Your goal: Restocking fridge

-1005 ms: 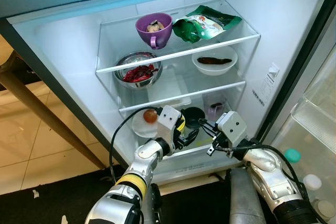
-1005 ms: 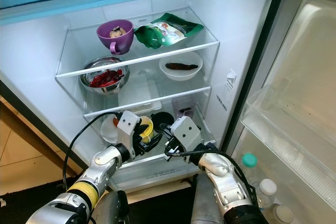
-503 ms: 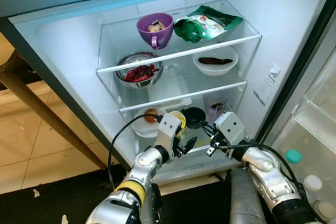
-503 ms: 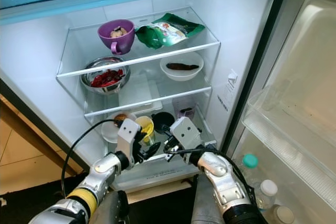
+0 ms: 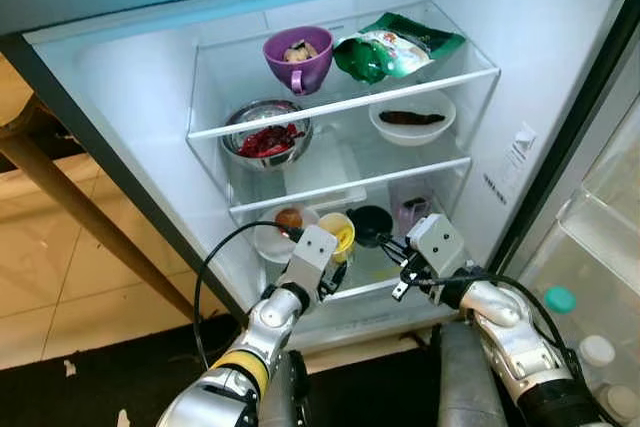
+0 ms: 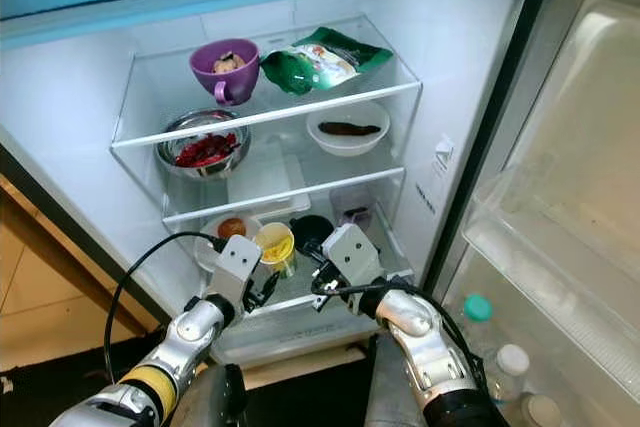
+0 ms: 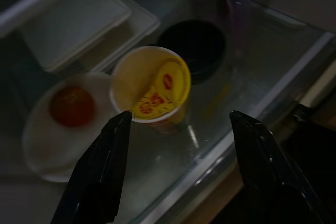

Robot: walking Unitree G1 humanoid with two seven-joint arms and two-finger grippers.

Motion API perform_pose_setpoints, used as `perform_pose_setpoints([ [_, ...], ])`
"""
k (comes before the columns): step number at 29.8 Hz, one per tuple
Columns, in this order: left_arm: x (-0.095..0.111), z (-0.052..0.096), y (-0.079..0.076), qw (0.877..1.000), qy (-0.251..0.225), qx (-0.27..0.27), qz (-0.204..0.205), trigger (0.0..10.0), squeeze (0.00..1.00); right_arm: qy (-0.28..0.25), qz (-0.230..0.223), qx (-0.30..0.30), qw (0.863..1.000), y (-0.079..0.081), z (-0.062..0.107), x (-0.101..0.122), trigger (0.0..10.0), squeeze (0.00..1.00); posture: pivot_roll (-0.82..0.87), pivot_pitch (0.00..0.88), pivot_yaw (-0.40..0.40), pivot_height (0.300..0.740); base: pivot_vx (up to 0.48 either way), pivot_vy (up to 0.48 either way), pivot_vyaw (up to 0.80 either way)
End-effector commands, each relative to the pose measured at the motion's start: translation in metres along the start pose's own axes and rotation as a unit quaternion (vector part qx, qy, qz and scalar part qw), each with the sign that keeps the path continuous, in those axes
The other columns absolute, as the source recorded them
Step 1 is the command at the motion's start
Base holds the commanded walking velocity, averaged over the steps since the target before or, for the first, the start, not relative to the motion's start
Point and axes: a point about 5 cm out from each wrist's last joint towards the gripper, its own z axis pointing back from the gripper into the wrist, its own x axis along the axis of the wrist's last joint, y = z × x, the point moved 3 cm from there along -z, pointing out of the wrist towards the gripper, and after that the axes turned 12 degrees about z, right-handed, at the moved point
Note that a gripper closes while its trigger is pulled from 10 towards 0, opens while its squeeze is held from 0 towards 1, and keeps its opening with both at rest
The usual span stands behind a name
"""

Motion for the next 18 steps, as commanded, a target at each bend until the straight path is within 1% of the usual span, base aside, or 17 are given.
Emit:
perform_pose_setpoints([
  [1, -0.011, 0.007, 0.010, 1.000, 0.016, 0.017, -0.018, 10.0, 0.00, 0.002, 0.002, 0.006, 1.000, 0.004, -0.002, 0.001, 10.0, 0.00, -0.12, 0.067, 0.096, 0.605, 0.000, 0.000, 0.00],
  [4, -0.010, 0.007, 0.010, 0.999, 0.012, 0.020, -0.042, 10.0, 0.00, 0.018, 0.003, 0.001, 1.000, 0.003, -0.003, -0.004, 10.0, 0.00, -0.12, 0.068, 0.096, 0.605, 0.000, 0.000, 0.00],
  [7, -0.010, 0.007, 0.009, 0.999, 0.012, 0.019, -0.048, 10.0, 0.00, 0.019, 0.003, 0.000, 1.000, 0.003, -0.003, -0.004, 10.0, 0.00, -0.12, 0.069, 0.096, 0.605, 0.000, 0.000, 0.00],
  [8, -0.011, 0.007, 0.008, 0.998, 0.011, 0.018, -0.062, 10.0, 0.00, 0.019, 0.003, 0.000, 1.000, 0.003, -0.003, -0.004, 10.0, 0.00, -0.12, 0.069, 0.097, 0.605, 0.000, 0.000, 0.00],
  [10, -0.011, 0.008, 0.004, 0.993, 0.006, 0.008, -0.120, 10.0, 0.00, 0.017, 0.003, 0.002, 1.000, 0.004, -0.003, -0.004, 10.0, 0.00, -0.12, 0.069, 0.096, 0.605, 0.000, 0.000, 0.00],
  [12, -0.012, 0.009, 0.001, 0.985, 0.000, 0.000, -0.175, 10.0, 0.00, 0.017, 0.002, 0.002, 1.000, 0.005, -0.003, -0.004, 10.0, 0.00, -0.12, 0.070, 0.097, 0.605, 0.000, 0.000, 0.00],
  [13, -0.012, 0.009, 0.001, 0.985, 0.000, 0.000, -0.175, 10.0, 0.00, 0.017, 0.002, 0.002, 1.000, 0.005, -0.003, -0.004, 10.0, 0.00, -0.12, 0.070, 0.097, 0.605, 0.000, 0.000, 0.00],
  [14, -0.011, 0.010, 0.000, 0.980, -0.004, -0.001, -0.200, 10.0, 0.00, 0.017, 0.002, 0.002, 1.000, 0.005, -0.002, -0.004, 10.0, 0.00, -0.12, 0.070, 0.097, 0.605, 0.000, 0.000, 0.00],
  [15, -0.011, 0.010, 0.000, 0.980, -0.004, -0.001, -0.200, 10.0, 0.00, 0.017, 0.002, 0.002, 1.000, 0.005, -0.002, -0.004, 10.0, 0.00, -0.12, 0.070, 0.097, 0.605, 0.000, 0.000, 0.00],
  [17, -0.014, 0.011, -0.002, 0.968, -0.006, -0.005, -0.252, 10.0, 0.00, 0.017, 0.003, 0.003, 1.000, 0.005, -0.002, -0.004, 10.0, 0.00, -0.12, 0.072, 0.096, 0.605, 0.000, 0.000, 0.00],
  [18, -0.014, 0.011, -0.002, 0.968, -0.006, -0.005, -0.252, 10.0, 0.00, 0.017, 0.003, 0.003, 1.000, 0.005, -0.002, -0.004, 10.0, 0.00, -0.12, 0.072, 0.096, 0.605, 0.000, 0.000, 0.00],
])
